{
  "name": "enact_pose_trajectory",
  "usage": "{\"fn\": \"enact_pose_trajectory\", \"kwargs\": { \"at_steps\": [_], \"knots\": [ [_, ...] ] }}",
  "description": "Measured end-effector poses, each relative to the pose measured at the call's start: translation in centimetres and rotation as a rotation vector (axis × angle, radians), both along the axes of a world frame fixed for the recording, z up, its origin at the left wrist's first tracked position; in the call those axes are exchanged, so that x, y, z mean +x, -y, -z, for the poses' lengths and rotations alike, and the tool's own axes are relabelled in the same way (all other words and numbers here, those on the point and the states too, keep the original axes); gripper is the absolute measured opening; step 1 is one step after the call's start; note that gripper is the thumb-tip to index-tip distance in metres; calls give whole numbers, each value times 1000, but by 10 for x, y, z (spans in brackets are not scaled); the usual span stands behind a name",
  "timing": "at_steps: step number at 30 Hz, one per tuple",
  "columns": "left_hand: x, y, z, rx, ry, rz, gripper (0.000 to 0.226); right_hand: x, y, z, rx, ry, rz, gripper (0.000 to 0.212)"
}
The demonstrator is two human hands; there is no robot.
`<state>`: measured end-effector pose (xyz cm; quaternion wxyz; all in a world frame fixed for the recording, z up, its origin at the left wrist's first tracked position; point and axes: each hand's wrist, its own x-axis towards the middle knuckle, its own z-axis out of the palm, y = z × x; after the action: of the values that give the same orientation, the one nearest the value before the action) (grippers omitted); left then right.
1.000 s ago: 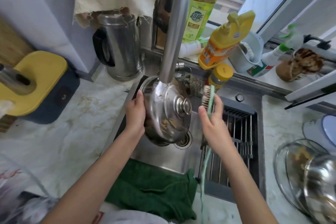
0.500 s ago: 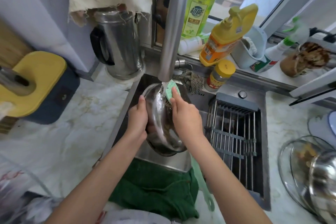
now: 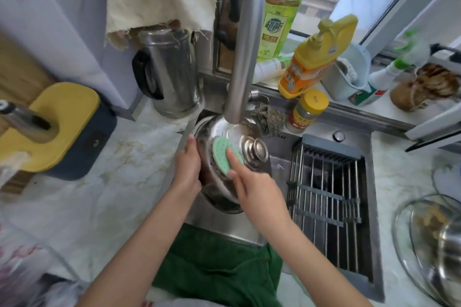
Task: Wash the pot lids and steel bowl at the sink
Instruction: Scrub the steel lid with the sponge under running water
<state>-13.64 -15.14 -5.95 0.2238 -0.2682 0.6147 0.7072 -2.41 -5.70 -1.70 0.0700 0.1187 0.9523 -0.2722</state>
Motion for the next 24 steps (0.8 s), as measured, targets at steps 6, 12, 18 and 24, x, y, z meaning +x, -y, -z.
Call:
{"fn": "enact_pose_trajectory", "kwargs": {
  "at_steps": [6,12,18,24],
  "knots": [
    [11,-4,10,-9,29,77,40,-60,-18,12,44,-70,132,45],
    [-3,-1,10,43,111,-15,42,3,-1,9,-14,-9,-31,48],
    [-1,-5,5,111,167,-30,46,-29,-2,3,57,-31,-8,48],
    [-8,10,9,56,248,-136,52,32,-37,21,61,64,72,46]
  ]
}}
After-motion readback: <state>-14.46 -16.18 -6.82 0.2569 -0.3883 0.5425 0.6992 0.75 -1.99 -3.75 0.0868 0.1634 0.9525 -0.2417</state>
